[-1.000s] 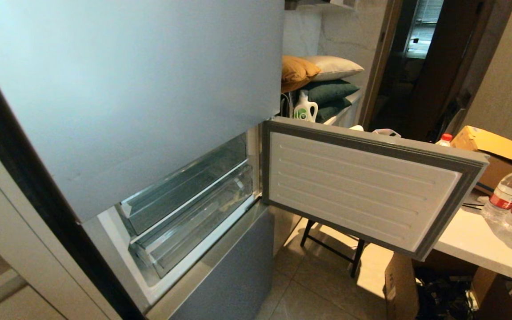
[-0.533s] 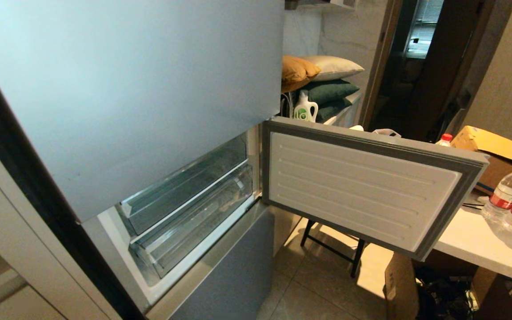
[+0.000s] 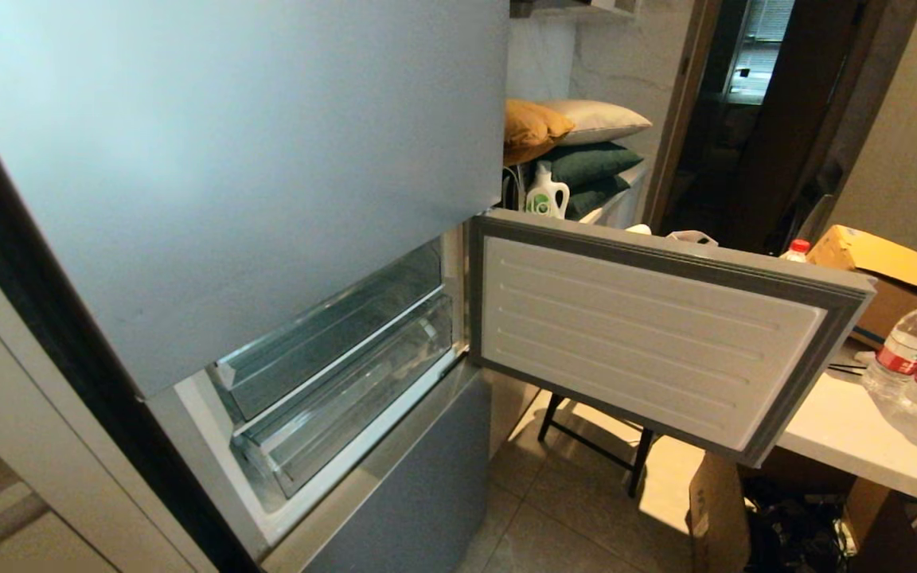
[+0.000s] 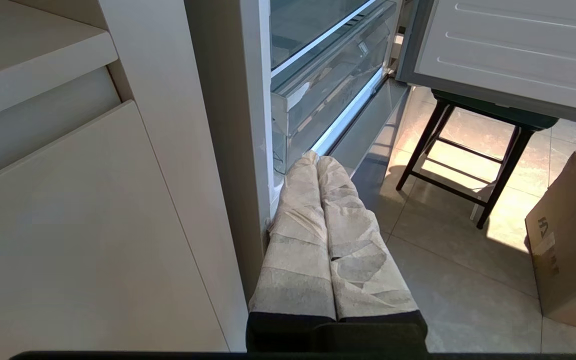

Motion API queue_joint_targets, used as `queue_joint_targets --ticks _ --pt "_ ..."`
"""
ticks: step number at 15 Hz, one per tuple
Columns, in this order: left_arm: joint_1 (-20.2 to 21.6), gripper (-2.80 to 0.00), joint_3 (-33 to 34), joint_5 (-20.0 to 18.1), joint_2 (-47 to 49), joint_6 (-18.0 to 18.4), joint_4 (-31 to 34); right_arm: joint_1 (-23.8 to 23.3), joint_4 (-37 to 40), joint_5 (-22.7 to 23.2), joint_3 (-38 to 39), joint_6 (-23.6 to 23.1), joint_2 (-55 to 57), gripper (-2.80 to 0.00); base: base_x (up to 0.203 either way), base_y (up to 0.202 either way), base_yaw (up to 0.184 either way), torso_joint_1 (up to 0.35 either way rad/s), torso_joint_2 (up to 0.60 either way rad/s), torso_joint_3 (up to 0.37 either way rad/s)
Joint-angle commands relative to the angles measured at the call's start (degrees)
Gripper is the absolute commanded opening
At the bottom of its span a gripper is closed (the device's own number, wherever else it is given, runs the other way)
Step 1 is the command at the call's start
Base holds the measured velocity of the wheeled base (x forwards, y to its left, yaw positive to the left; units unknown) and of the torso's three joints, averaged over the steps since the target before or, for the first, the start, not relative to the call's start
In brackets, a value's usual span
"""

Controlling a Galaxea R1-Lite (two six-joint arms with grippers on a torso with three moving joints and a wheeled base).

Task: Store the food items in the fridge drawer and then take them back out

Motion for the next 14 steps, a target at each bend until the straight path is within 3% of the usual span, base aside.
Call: queue_joint_targets --ticks 1,3,6,8,10,14 --pt "0.0 -2.8 0.0 0.0 0.0 0.0 0.0 -4.1 -2.7 0.4 -2.8 1.9 13.9 -2.8 0.0 0.0 0.0 0.0 0.0 0.0" --pt "0.0 -2.8 0.0 0.0 0.0 0.0 0.0 -16.6 -9.2 5.9 -4.6 2.8 23.2 -2.8 0.0 0.0 0.0 0.0 0.0 0.0" --pt "0.0 -2.8 0.0 0.0 0.0 0.0 0.0 -36.0 -17.6 19.5 -7.0 0.9 36.3 -2.8 0.0 0.0 0.0 0.0 0.0 0.0" --pt "0.0 -2.8 0.0 0.0 0.0 0.0 0.0 -45.2 -22.5 25.9 -7.9 -0.5 42.5 -2.8 0.0 0.0 0.0 0.0 0.0 0.0" --pt "0.0 -2.8 0.0 0.0 0.0 0.0 0.0 -48.9 -26.8 29.6 -8.4 -1.2 48.3 -2.8 0.0 0.0 0.0 0.0 0.0 0.0" --pt "0.0 -2.8 0.0 0.0 0.0 0.0 0.0 -50.4 -34.6 30.6 -8.9 -1.4 59.6 -2.8 0.0 0.0 0.0 0.0 0.0 0.0"
